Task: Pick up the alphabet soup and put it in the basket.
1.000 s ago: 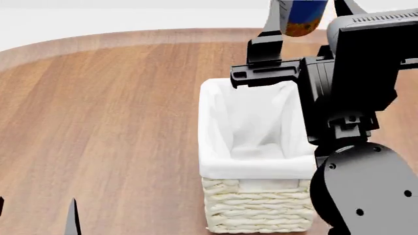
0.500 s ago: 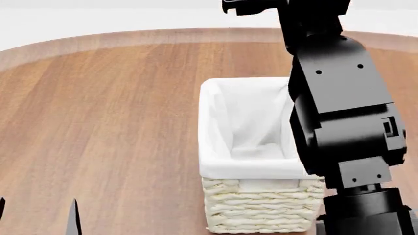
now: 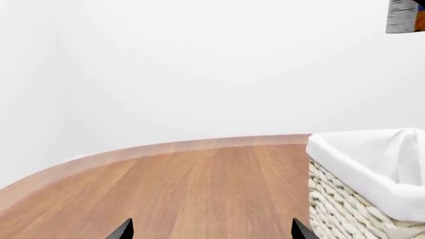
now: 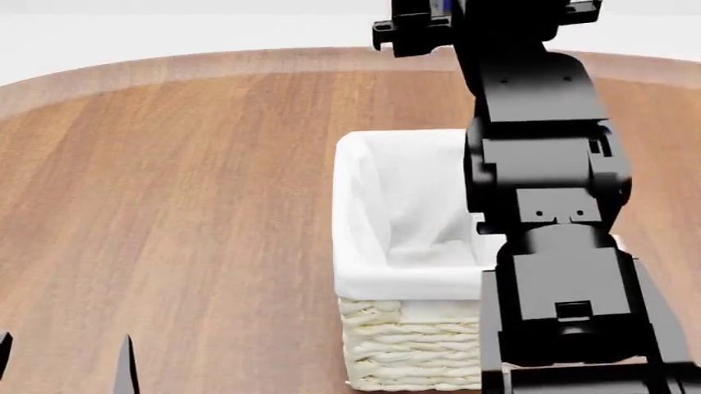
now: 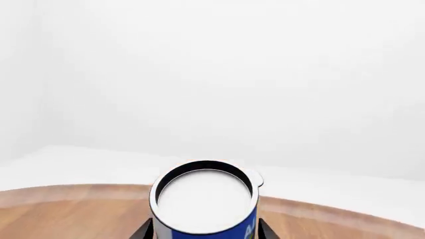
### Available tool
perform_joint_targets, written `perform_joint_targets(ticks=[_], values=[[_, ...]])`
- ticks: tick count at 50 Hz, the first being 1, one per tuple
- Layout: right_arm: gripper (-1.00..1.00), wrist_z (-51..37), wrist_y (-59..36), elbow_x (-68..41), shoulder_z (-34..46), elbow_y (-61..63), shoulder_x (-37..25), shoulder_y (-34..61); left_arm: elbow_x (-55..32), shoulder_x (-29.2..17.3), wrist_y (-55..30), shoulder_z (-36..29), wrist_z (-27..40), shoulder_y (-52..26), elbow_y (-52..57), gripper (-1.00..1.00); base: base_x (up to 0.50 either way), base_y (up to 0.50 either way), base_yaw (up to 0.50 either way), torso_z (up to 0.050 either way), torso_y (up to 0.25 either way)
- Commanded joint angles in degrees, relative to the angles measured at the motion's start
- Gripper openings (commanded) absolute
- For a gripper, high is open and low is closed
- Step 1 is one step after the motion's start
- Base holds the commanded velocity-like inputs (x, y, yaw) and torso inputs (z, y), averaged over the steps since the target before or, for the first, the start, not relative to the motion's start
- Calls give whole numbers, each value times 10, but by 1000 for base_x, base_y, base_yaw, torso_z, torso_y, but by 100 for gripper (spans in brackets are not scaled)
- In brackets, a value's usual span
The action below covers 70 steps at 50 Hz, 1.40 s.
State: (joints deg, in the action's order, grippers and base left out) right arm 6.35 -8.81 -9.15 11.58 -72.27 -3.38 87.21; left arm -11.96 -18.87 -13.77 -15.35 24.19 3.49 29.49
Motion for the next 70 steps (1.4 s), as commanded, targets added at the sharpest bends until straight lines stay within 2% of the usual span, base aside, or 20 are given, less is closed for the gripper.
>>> perform_joint_targets(ticks=[1,31,70], values=[[-100,35,-54,82,-39,-27,12,5,0,-1,1,-2,3,1,-2,100,0,0,0,0,0],[-100,55,-153,90,-81,-27,6,-45,-5,-4,11,-5,3,-4,-20,100,0,0,0,1,1],[-100,67,-195,90,-81,-27,3,-100,-8,-7,14,-12,9,-7,-24,100,0,0,0,0,1]])
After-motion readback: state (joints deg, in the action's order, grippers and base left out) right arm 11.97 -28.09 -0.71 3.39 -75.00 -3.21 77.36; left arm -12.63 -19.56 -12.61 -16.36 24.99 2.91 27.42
